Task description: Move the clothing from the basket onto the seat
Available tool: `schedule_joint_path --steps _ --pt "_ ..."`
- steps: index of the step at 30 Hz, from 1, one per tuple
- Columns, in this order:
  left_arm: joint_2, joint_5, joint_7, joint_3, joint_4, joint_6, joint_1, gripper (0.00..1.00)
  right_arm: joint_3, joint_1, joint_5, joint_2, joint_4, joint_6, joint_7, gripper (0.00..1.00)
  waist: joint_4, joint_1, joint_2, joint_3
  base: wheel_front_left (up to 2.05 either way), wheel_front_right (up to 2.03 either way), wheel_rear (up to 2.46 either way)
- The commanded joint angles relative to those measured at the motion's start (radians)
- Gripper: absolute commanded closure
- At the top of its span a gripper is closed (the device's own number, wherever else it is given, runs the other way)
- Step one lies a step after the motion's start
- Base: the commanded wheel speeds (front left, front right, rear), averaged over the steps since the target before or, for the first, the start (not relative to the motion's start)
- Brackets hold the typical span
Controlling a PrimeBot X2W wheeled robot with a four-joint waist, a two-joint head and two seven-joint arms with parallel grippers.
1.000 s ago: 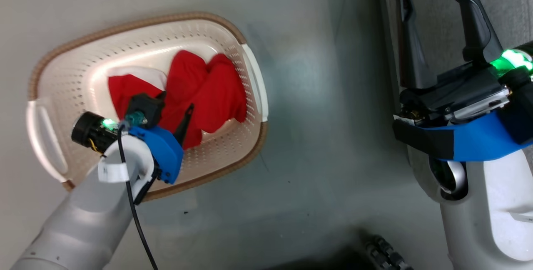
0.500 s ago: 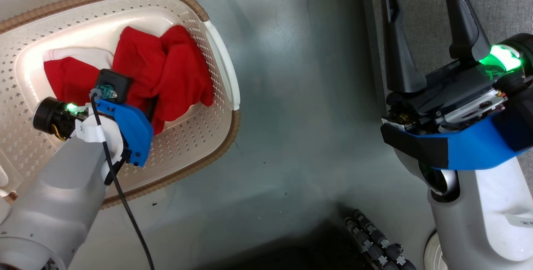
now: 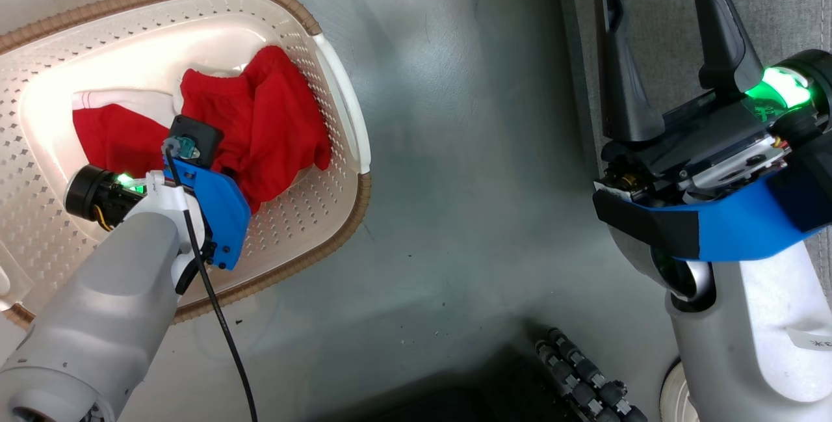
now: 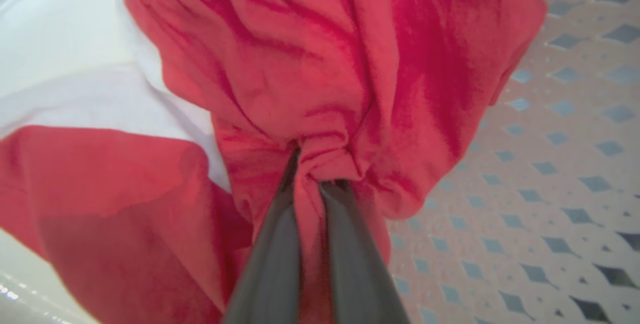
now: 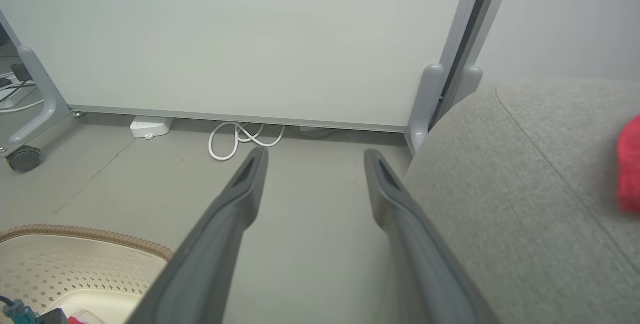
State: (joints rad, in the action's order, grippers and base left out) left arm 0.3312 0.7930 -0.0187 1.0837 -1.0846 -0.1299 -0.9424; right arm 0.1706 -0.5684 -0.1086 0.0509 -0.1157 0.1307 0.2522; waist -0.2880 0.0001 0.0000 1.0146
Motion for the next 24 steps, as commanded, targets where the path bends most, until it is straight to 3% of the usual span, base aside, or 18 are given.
schedule_joint_path --steps 1,13,24 --pt "0.002 0.010 0.006 0.010 -0.003 0.000 -0.016 1.00 0.000 -0.018 -0.006 -0.001 0.003 0.000 0.007 0.00 0.000 -0.0001 0.0000 -0.002 0.00 0.00 0.00" --pt "-0.017 0.065 0.052 0.041 -0.009 0.000 -0.002 1.00 0.007 -0.027 0.007 -0.001 0.036 0.000 0.009 0.00 0.020 -0.0001 0.0000 -0.066 0.00 0.00 0.00" --pt "-0.113 0.143 0.165 0.081 0.014 0.000 0.086 1.00 -0.025 0.045 0.063 0.000 0.165 0.000 -0.034 0.00 0.136 -0.0001 0.0000 -0.378 0.00 0.00 0.00"
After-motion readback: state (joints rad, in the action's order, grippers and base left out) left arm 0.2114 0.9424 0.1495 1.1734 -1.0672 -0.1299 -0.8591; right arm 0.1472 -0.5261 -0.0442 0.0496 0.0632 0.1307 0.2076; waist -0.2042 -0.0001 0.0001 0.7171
